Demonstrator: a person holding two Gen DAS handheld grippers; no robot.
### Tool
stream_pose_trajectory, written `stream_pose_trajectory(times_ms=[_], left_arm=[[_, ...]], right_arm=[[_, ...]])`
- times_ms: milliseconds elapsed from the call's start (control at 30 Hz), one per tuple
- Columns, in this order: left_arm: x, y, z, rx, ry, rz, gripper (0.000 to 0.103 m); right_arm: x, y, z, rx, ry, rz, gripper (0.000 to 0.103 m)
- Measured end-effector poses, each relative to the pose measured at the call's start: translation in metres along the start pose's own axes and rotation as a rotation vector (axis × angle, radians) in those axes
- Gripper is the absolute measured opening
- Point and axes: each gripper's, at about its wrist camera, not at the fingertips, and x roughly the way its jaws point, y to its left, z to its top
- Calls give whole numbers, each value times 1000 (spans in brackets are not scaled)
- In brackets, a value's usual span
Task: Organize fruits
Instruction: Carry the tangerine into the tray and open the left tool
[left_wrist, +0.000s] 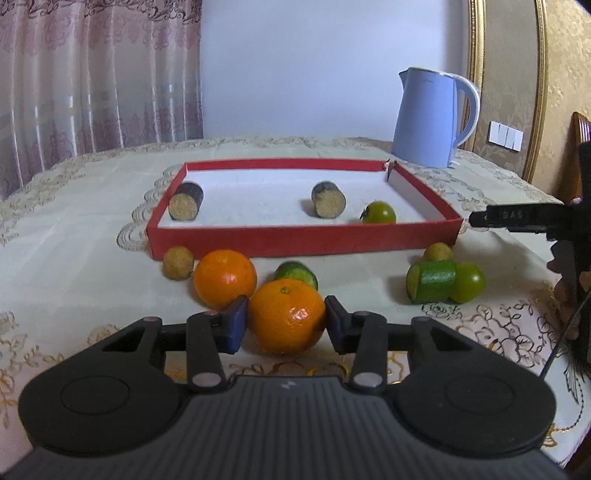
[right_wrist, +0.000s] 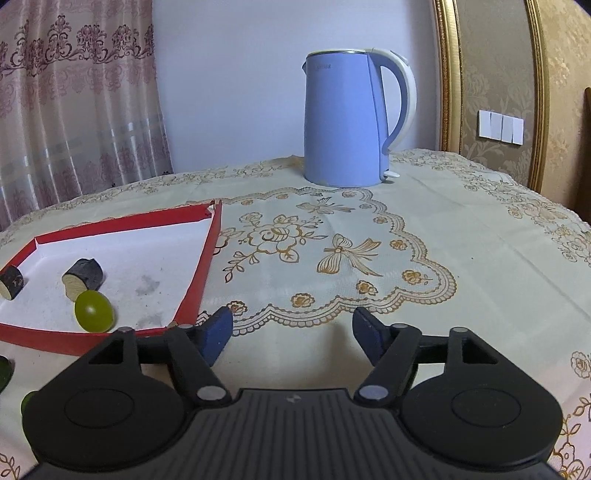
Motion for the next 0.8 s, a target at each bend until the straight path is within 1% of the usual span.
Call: stream_pose_trajectory(times_ms=[133,267,367,433,533,633,800], left_arm=[[-5,3,18,10,-27,-9,40],[-2,6,42,30,-71,18,40],[9,10,59,23,-81,20,40],[21,11,69,29,-84,35,40],[41,14,80,24,-68,49,40],[65,20,88,2,-27,48,40],[94,26,94,-17,14,66,40]], right_arm=[[0,-1,0,2,6,4,72],[1,-1,0,5,10,3,72],[2,-1,0,9,15,-2,76],[1,-1,0,9,11,-5,80],[0,-1,0,9,10,-6,80],[0,-1,-1,12,10,-6,80],[1,-1,-1,11,15,-4,80]])
